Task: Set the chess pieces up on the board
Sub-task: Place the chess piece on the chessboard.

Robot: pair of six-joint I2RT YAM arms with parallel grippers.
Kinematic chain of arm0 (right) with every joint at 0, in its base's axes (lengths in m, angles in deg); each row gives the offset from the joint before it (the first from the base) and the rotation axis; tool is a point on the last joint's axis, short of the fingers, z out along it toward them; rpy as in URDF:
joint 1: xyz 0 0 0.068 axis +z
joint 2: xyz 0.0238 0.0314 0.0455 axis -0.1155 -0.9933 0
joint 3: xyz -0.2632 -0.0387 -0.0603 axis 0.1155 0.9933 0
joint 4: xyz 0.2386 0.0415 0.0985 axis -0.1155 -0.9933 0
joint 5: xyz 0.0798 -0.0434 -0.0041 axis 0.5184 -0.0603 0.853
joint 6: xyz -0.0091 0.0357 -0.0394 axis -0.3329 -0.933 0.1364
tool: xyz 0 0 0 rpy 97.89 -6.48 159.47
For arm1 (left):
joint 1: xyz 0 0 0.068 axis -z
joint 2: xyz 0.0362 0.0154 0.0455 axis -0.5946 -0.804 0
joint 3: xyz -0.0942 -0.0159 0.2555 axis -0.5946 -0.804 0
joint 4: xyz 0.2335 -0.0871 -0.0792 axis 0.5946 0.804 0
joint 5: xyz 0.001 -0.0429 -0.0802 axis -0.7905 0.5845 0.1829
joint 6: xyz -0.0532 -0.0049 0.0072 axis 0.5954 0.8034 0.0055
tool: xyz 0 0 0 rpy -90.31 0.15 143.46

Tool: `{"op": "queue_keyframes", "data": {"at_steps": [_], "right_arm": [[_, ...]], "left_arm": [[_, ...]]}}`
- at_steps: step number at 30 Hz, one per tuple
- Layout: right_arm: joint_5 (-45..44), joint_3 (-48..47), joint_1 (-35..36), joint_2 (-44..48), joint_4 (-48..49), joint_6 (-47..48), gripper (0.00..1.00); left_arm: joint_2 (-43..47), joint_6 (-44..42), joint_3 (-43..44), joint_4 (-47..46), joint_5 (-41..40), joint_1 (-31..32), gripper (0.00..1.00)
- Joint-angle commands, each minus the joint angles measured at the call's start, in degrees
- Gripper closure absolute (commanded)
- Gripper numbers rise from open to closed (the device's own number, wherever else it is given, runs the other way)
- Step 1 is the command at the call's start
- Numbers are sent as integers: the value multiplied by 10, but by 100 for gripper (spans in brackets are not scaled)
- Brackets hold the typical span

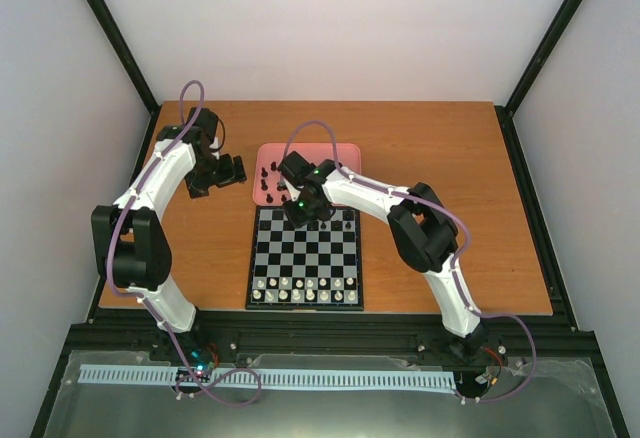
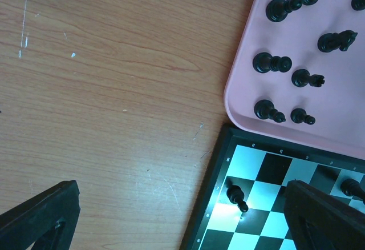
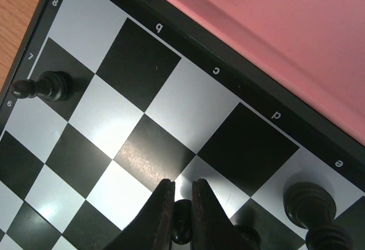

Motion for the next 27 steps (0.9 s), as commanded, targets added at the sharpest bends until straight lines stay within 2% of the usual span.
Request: {"op": "queue_keyframes", "data": {"at_steps": [1,27], "right_arm": [[-11,1,-3,-9,8,4,92],[-16,-1,-4,-9,9,9,81]], "left_arm": [[9,5,3,-5,-1,1,0],[14,4,0,-5,0,1,0]]}}
